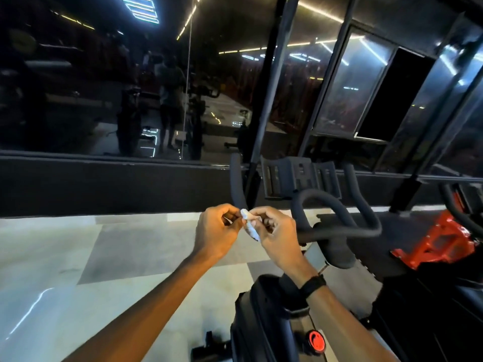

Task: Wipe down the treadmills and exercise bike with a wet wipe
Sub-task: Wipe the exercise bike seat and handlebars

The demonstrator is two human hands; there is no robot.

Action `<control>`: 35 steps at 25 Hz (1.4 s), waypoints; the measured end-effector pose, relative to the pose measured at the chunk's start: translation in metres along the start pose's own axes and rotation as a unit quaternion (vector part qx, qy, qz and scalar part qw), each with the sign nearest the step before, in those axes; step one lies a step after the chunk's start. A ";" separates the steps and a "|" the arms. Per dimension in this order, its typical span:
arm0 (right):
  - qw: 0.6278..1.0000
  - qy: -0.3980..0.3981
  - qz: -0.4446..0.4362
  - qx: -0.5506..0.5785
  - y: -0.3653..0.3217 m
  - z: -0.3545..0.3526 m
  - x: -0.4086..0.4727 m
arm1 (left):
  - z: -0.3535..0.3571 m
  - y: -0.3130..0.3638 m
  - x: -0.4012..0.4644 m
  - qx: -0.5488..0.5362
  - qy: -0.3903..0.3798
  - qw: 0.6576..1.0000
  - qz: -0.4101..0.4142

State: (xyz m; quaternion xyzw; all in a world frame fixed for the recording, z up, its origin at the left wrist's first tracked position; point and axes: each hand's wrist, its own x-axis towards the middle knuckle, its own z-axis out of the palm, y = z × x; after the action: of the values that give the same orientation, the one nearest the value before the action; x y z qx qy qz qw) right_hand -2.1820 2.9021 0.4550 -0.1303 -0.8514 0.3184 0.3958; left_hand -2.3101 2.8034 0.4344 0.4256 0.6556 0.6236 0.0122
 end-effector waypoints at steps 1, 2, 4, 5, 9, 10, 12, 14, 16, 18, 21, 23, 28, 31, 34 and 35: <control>1.000 -0.001 0.002 -0.008 0.007 0.005 0.011 | 0.002 -0.009 0.014 0.001 -0.005 1.000 0.000; 1.000 -0.003 0.004 -0.020 0.014 0.010 0.023 | 0.004 -0.017 0.028 -0.002 -0.010 1.000 0.004; 0.999 0.001 0.020 -0.029 0.025 0.017 0.051 | 0.007 -0.032 0.059 -0.013 -0.015 1.000 0.014; 0.999 0.005 0.033 -0.023 0.029 0.021 0.067 | 0.008 -0.038 0.076 -0.016 -0.018 1.000 0.015; 0.995 0.071 0.016 -0.074 0.043 0.038 0.132 | 0.006 -0.061 0.133 -0.038 0.004 0.999 -0.018; 0.988 0.101 0.002 -0.115 0.046 0.041 0.151 | 0.006 -0.068 0.145 -0.041 0.016 0.998 -0.035; 0.972 0.128 -0.017 -0.195 0.052 0.048 0.185 | 0.007 -0.078 0.162 -0.030 0.023 0.998 -0.058; 0.964 0.092 -0.023 -0.249 0.059 0.057 0.207 | 0.013 -0.087 0.170 -0.035 0.010 0.996 -0.078; 0.961 0.052 -0.035 -0.271 0.062 0.066 0.207 | 0.020 -0.094 0.172 -0.055 -0.009 0.994 -0.095; 0.959 0.045 -0.050 -0.276 0.063 0.072 0.194 | 0.027 -0.100 0.170 -0.088 -0.026 0.990 -0.108; 0.963 0.020 -0.044 -0.265 0.066 0.069 0.166 | 0.042 -0.103 0.162 -0.173 -0.044 0.969 -0.170; 0.965 -0.022 -0.027 -0.259 0.069 0.063 0.143 | 0.047 -0.101 0.156 -0.290 -0.041 0.912 -0.286; 0.974 -0.103 -0.002 -0.201 0.070 0.038 0.093 | 0.049 -0.098 0.135 -0.393 -0.072 0.817 -0.415; 0.975 -0.139 0.002 -0.173 0.065 0.021 0.077 | 0.060 -0.088 0.125 -0.399 -0.041 0.822 -0.403; 0.967 -0.197 -0.002 -0.161 0.060 0.003 0.055 | 0.074 -0.076 0.113 -0.354 0.013 0.853 -0.383; 0.964 -0.214 -0.013 -0.159 0.059 -0.006 0.047 | 0.079 -0.070 0.107 -0.337 0.024 0.859 -0.385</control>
State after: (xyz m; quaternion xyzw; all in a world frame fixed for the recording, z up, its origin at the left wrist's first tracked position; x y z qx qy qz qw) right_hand -2.2100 2.9720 0.4468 -0.1093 -0.9574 0.1947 0.1831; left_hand -2.3736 2.9385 0.4138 0.0942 0.5170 0.7623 0.3779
